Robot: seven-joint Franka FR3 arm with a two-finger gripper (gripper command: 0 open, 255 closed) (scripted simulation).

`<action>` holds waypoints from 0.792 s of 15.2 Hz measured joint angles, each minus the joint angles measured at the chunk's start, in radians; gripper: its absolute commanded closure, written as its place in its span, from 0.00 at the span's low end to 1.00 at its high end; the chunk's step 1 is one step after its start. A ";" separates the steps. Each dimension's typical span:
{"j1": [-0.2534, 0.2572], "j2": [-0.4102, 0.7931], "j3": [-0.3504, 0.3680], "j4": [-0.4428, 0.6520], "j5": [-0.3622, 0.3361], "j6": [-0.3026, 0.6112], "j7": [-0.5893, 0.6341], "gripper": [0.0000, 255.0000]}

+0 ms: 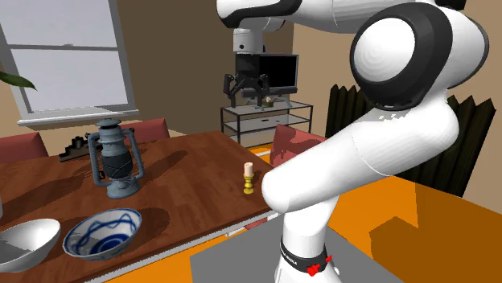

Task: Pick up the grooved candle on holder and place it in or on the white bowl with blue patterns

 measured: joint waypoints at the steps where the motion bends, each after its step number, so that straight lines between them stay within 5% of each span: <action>1: 0.000 0.000 0.000 0.000 0.000 0.000 0.000 0.00; 12: 0.005 -0.017 -0.036 -0.341 -0.045 0.322 -0.083 0.00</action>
